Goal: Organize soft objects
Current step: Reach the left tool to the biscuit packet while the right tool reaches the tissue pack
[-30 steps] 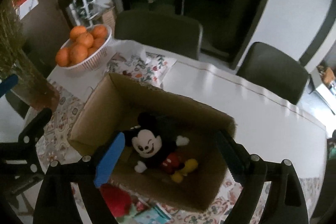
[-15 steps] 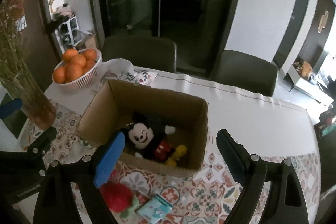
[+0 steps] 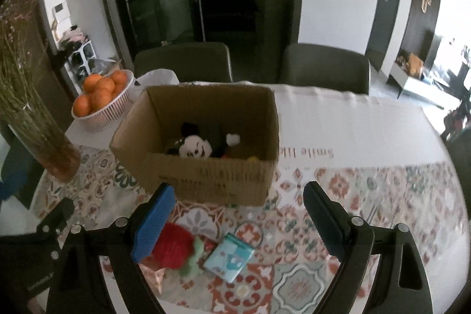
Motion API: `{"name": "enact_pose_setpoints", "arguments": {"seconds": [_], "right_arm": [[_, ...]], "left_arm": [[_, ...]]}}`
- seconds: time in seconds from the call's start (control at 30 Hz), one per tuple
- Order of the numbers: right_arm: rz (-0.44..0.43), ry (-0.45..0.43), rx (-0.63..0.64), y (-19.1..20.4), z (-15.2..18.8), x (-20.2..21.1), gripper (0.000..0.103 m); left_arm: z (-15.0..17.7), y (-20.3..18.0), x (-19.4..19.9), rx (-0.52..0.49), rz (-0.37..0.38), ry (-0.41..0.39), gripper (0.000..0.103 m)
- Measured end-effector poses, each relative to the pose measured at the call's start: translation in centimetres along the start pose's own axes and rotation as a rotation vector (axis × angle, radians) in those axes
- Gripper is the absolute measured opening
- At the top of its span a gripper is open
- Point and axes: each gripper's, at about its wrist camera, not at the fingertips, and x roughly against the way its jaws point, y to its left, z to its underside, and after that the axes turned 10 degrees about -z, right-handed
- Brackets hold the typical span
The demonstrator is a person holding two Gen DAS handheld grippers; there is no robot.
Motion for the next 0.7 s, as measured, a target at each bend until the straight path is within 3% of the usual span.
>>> {"name": "enact_pose_setpoints", "arguments": {"seconds": [0.4, 0.7], "right_arm": [[0.015, -0.029, -0.078, -1.0, 4.9, 0.1, 0.090], [0.012, 0.013, -0.153, -2.3, 7.8, -1.5, 0.090]], "left_arm": [[5.1, -1.5, -0.8, 0.012, 0.044, 0.057, 0.094], [7.7, -3.0, -1.7, 0.002, 0.060, 0.068, 0.094]]}}
